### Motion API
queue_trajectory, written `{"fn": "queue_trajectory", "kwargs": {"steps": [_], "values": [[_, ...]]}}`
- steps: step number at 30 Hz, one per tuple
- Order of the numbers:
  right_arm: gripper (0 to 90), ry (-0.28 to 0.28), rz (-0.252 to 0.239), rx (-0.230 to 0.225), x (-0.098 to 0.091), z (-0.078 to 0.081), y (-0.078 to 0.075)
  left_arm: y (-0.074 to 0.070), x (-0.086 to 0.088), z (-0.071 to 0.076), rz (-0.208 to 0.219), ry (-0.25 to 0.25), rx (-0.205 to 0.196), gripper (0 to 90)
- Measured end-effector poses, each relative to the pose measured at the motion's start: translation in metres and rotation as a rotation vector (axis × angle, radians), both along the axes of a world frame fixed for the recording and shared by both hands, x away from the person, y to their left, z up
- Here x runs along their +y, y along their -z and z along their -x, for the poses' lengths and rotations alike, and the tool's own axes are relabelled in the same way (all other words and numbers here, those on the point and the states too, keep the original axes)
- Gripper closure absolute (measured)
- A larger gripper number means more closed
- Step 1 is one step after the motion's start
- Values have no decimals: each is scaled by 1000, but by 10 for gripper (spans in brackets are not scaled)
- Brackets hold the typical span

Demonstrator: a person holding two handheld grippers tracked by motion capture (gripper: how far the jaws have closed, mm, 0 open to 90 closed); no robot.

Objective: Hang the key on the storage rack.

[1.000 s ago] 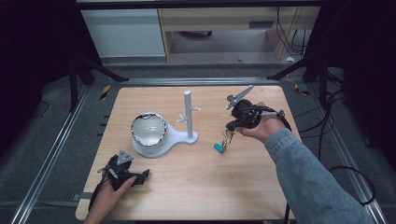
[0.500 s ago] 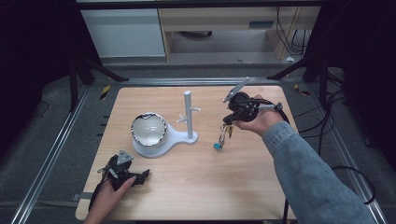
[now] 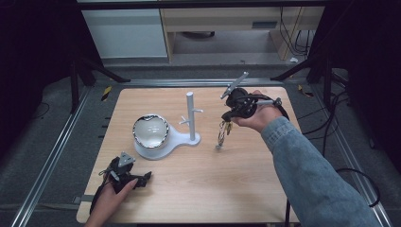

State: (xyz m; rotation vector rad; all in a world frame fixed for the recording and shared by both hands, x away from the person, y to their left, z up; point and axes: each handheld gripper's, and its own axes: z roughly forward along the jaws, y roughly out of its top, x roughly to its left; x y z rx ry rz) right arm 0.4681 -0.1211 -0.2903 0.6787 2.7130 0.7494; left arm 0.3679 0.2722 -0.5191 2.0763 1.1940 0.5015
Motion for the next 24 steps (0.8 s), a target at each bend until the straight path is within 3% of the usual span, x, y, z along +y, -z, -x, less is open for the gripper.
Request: {"fn": "queue_trajectory", "kwargs": {"steps": [24], "values": [[885,-14,5,5,17,-5,-10,0,0,0,-1,0,1,0]]}}
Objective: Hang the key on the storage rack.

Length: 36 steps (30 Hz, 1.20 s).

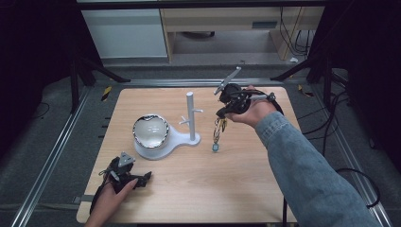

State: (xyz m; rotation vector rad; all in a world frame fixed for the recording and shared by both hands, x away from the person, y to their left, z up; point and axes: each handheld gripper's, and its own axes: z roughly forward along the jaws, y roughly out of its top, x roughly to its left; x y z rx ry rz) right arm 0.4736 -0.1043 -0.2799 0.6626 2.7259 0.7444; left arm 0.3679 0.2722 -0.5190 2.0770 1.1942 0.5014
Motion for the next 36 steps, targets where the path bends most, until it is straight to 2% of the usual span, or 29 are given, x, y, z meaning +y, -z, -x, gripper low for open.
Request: {"fn": "queue_trajectory", "kwargs": {"steps": [28,36], "values": [[886,-23,-9,-30,17,-7,-25,0,0,0,0,0,0,0],[886,-37,-5,-43,26,-9,-37,0,0,0,0,0,0,0]]}}
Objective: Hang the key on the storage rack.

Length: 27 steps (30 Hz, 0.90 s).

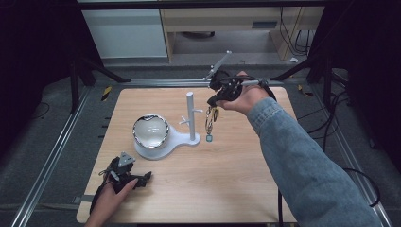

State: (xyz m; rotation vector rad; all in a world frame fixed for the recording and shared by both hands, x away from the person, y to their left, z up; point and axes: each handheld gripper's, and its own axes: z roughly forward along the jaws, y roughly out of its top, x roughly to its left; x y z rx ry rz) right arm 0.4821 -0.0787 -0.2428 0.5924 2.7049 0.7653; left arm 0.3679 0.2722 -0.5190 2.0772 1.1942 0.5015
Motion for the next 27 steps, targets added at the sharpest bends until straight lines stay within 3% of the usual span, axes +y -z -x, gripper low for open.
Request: {"fn": "queue_trajectory", "kwargs": {"steps": [8,27], "values": [[886,-10,5,-5,10,-4,-6,0,0,0,0,0,0,0],[886,-15,14,10,26,-13,-2,0,0,0,-1,1,0,0]]}}
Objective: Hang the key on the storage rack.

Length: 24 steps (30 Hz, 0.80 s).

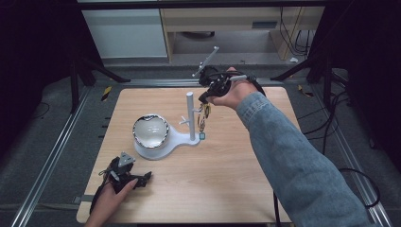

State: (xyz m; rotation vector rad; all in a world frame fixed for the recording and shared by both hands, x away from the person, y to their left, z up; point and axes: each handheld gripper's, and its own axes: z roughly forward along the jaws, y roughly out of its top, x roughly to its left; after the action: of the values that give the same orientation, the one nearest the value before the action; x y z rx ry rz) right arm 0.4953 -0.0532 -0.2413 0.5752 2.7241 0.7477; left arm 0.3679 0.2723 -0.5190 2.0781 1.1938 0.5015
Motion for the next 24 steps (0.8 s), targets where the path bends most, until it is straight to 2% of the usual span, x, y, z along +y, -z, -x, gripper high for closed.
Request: {"fn": "queue_trajectory", "kwargs": {"steps": [9,18,24], "values": [[885,8,0,11,2,-4,5,0,0,0,0,0,0,0],[883,15,-40,40,-2,-13,17,0,0,0,0,0,1,0],[880,22,-42,51,-2,-16,24,0,0,0,0,0,1,0]]}}
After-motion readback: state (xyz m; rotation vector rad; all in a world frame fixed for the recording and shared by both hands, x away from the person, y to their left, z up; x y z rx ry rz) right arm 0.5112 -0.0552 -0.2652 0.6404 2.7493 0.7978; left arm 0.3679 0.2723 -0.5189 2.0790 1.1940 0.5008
